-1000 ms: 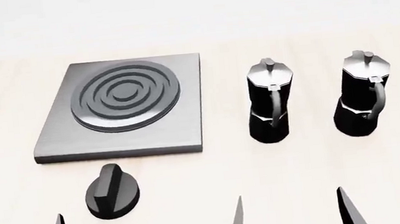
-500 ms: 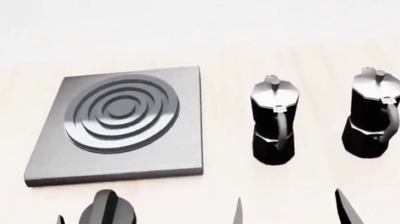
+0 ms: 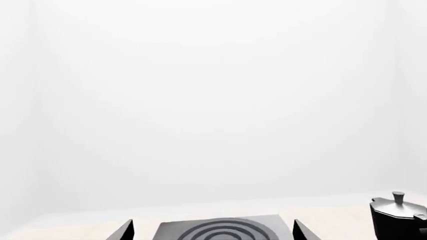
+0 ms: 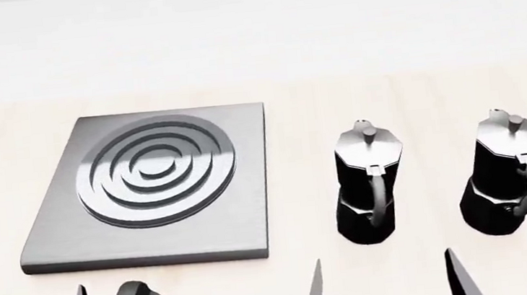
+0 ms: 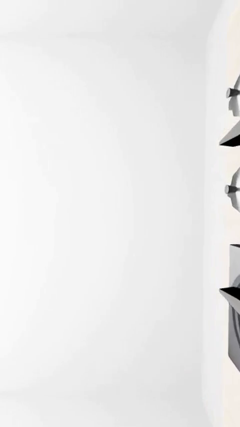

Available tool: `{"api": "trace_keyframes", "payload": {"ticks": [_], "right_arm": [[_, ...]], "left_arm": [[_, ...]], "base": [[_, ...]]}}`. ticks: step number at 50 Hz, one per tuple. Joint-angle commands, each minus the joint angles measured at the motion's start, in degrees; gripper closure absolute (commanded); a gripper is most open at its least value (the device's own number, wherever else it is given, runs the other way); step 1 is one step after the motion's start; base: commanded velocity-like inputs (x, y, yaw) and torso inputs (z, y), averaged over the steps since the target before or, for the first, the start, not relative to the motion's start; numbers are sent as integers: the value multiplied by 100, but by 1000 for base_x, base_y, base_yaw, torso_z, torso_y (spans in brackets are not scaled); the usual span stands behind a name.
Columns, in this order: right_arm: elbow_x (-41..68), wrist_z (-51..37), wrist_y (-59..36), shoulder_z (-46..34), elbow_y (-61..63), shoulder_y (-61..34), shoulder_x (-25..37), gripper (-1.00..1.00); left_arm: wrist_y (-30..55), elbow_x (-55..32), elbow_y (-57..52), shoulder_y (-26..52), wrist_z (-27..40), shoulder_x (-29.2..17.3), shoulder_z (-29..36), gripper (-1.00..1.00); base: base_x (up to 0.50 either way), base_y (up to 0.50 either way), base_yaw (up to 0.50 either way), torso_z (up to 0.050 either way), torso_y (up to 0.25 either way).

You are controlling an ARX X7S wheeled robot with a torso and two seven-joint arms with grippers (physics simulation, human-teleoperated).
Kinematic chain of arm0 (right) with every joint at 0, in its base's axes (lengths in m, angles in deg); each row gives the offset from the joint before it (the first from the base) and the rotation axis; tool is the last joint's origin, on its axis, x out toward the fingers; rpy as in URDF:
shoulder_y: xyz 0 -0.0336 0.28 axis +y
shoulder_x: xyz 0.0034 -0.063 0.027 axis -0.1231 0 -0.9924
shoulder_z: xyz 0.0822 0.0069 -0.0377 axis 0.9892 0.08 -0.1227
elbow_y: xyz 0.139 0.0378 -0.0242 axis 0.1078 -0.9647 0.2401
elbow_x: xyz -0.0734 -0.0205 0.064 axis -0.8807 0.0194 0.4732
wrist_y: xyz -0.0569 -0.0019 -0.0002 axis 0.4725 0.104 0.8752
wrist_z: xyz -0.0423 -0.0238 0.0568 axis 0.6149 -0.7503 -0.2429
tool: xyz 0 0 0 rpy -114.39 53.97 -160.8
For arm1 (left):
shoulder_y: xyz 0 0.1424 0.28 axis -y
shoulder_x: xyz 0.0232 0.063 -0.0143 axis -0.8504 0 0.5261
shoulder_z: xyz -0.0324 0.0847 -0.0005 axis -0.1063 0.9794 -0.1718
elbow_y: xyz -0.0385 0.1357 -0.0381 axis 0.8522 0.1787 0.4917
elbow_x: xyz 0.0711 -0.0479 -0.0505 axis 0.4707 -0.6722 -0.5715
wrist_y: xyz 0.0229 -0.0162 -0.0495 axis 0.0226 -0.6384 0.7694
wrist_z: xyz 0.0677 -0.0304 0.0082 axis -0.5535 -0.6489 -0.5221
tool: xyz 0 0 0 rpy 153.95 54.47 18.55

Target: Put both moka pots on the stove.

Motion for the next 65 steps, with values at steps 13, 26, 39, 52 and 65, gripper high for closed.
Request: {"api": "trace_keyframes", "payload": {"ticks": [13,26,39,52,65], "right_arm": [[112,-148,100,-42,-57,-25,151,-100],[185,-267,133,-92,-104,-50,244,-100],[249,-394,86,-93,-160,-125,303,-100],[292,-475,-1247,-38,-46,-1045,319,-100],[860,-102,-2834,571,-846,-2909,287,-100]], "left_arm": [[91,-9,-69,28,81,-60,73,-100],[312,-16,-285,27,132,-84,122,-100],[340,-30,-278,61,161,-120,179,-100],[341,-63,-283,77,215,-177,256,-100],[195,-143,-124,103,275,-228,255,-100]], "base": [[0,224,0,0,0],[0,288,0,0,0],[0,94,0,0,0],[0,0,0,0,0],[0,0,0,0,0]]}}
